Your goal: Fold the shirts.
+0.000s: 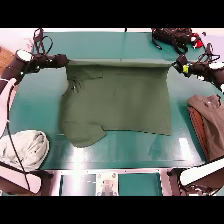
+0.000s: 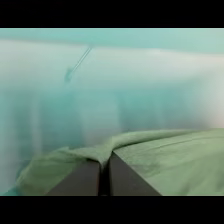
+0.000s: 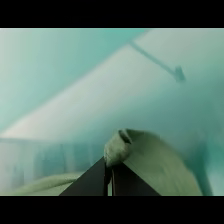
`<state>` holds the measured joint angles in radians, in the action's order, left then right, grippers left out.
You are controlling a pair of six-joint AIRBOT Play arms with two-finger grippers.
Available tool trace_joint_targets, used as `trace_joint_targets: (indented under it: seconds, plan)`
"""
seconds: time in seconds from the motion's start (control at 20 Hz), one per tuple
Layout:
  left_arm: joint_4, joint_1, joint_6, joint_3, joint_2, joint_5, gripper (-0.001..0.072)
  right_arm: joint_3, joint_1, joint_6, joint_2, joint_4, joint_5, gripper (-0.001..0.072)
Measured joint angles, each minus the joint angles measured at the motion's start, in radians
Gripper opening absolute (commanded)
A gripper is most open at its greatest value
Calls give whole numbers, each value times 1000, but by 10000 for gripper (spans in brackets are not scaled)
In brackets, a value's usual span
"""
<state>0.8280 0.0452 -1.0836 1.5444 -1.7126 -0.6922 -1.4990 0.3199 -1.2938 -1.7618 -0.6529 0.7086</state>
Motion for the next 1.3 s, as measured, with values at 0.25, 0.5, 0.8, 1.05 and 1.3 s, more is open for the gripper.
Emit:
trace_joint_targets:
  seconds: [0.25,0.5,0.8,1.05,1.3]
  plan:
    - [175,0,-45,0,-3,-128,26,117,5,-142,77,-226,115,15]
    - [237,0,-56,-40,-3,-216,26,274,0,-190,141,-311,141,15]
    - [254,0,-60,-109,-3,-248,26,346,-14,-215,154,-326,150,17]
    - [254,3,-78,-114,-3,-315,578,348,-7,-223,162,-326,218,299]
    - [253,51,-165,-28,-2,-571,30,327,62,-254,246,-408,413,17]
